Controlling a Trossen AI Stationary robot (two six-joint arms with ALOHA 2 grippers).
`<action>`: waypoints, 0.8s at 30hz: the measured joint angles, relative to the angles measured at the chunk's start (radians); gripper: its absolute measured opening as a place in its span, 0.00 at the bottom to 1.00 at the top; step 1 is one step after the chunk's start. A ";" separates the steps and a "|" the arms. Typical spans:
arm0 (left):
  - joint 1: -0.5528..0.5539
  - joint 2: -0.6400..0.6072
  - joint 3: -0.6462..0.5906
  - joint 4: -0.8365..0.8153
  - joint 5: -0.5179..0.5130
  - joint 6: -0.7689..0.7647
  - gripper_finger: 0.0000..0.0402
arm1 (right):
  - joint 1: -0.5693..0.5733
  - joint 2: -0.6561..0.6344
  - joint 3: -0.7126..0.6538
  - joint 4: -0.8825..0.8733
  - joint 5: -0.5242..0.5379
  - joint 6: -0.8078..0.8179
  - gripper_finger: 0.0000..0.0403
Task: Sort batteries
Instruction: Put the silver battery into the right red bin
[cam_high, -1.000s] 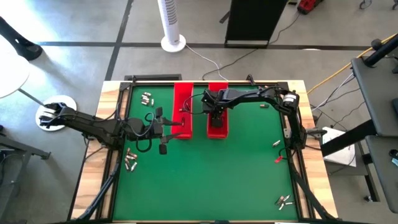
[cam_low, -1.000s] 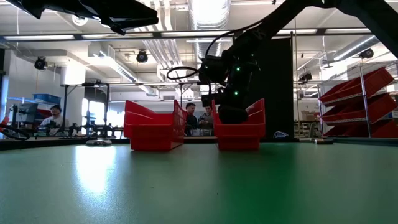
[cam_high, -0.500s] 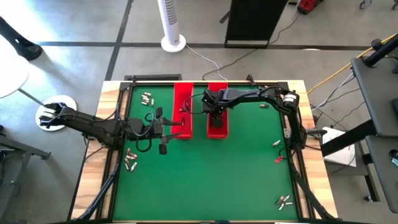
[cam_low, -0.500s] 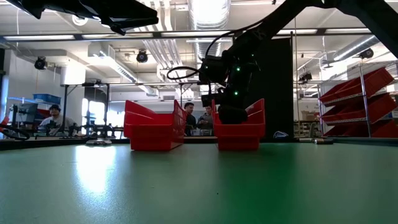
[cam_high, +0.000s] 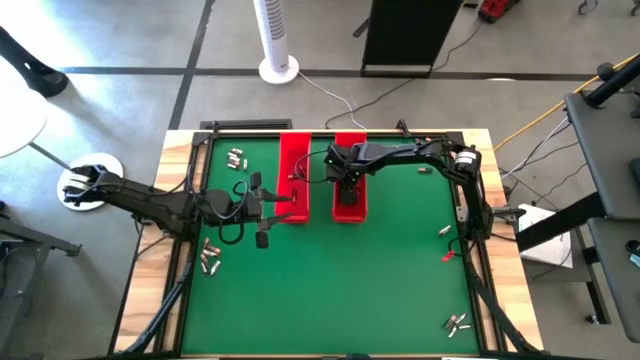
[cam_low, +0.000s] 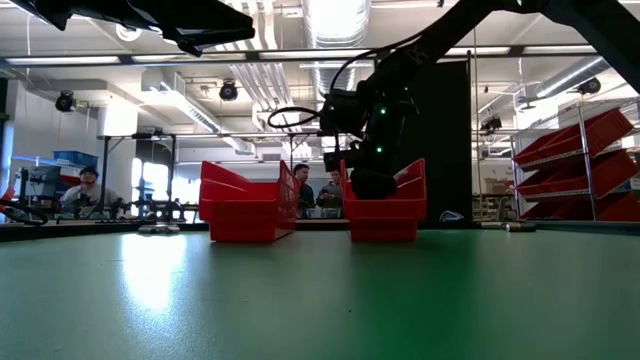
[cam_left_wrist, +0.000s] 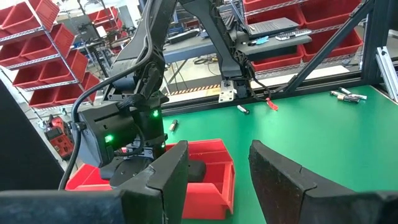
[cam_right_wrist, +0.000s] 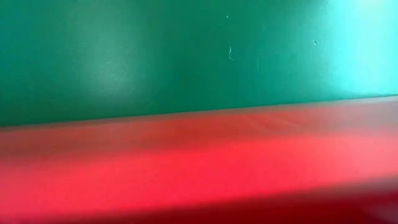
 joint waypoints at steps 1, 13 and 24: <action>0.000 0.000 0.000 0.000 0.000 0.000 0.37 | 0.000 0.000 0.000 0.000 0.002 -0.003 0.10; 0.000 -0.031 0.001 0.042 0.051 0.002 0.37 | 0.010 -0.025 -0.002 -0.016 0.083 -0.018 0.35; 0.000 -0.041 0.001 0.042 0.064 0.003 0.37 | 0.081 -0.307 0.000 -0.136 0.085 0.009 0.48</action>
